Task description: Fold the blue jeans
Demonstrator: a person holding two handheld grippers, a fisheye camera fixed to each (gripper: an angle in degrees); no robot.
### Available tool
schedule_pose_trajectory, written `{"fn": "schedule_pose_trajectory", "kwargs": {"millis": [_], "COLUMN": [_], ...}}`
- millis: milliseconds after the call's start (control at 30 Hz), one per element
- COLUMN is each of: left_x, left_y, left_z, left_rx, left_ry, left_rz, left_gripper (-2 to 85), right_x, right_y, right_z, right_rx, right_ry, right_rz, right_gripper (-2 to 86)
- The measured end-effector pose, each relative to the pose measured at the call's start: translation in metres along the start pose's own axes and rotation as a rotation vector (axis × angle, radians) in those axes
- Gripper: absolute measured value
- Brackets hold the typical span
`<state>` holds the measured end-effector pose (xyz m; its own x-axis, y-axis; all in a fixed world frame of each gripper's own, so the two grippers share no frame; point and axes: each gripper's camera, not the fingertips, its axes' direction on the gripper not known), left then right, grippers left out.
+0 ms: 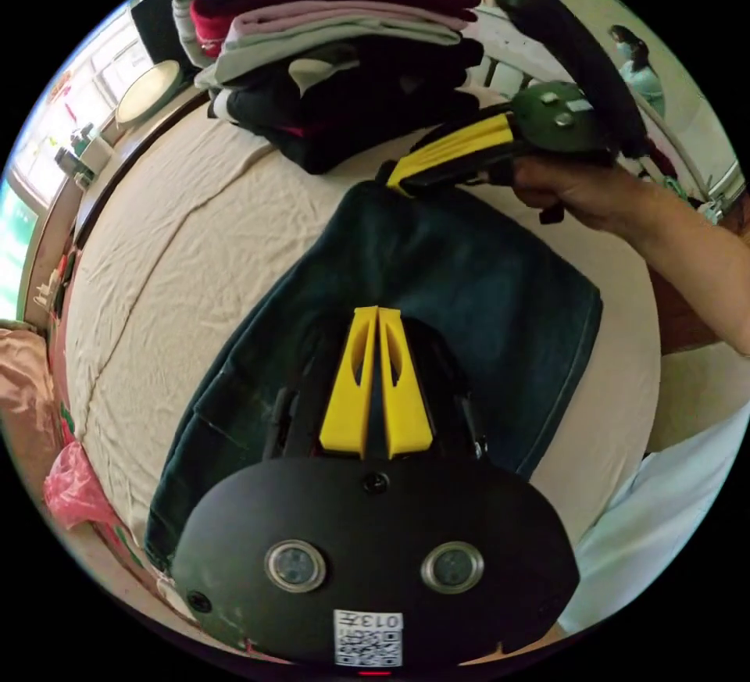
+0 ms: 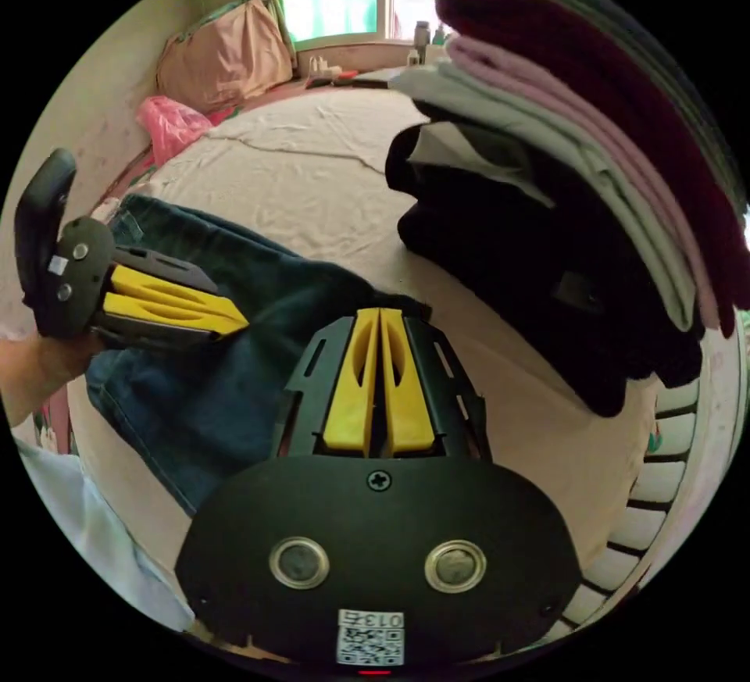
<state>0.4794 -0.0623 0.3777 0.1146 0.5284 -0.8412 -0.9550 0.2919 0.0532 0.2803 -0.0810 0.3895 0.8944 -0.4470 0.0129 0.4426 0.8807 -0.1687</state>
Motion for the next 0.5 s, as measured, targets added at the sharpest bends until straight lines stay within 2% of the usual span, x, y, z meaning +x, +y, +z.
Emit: {"fn": "schedule_pose_trajectory", "kwargs": {"millis": [33, 133, 300, 367, 433, 467, 500], "left_x": [-0.006, -0.026, -0.008, -0.005, -0.011, -0.018, -0.021], "left_y": [0.009, 0.017, 0.030, 0.038, 0.045, 0.046, 0.045], "left_z": [-0.001, -0.003, -0.029, -0.016, -0.016, -0.018, -0.020], "left_rx": [0.056, 0.074, 0.063, -0.033, 0.031, 0.033, 0.019], "left_ry": [0.011, 0.144, -0.044, -0.137, -0.098, -0.053, -0.037], "left_rz": [-0.023, -0.156, -0.093, -0.070, -0.103, -0.145, -0.171], "left_gripper": [-0.3, -0.4, -0.3, -0.2, -0.2, -0.1, 0.0], "right_x": [0.004, 0.034, 0.015, -0.002, -0.016, -0.018, -0.016], "right_y": [0.001, 0.000, 0.017, 0.022, 0.024, 0.030, 0.029], "right_z": [-0.003, 0.000, -0.037, -0.032, -0.003, -0.001, -0.001], "right_rx": [0.084, 0.035, 0.166, 0.161, 0.028, 0.086, 0.044], "right_ry": [-0.017, -0.166, -0.091, -0.082, -0.031, -0.022, -0.022], "right_rz": [-0.012, 0.110, 0.089, 0.023, -0.031, -0.021, 0.010], "right_gripper": [-0.3, -0.3, -0.2, -0.2, -0.1, -0.1, -0.1]}}
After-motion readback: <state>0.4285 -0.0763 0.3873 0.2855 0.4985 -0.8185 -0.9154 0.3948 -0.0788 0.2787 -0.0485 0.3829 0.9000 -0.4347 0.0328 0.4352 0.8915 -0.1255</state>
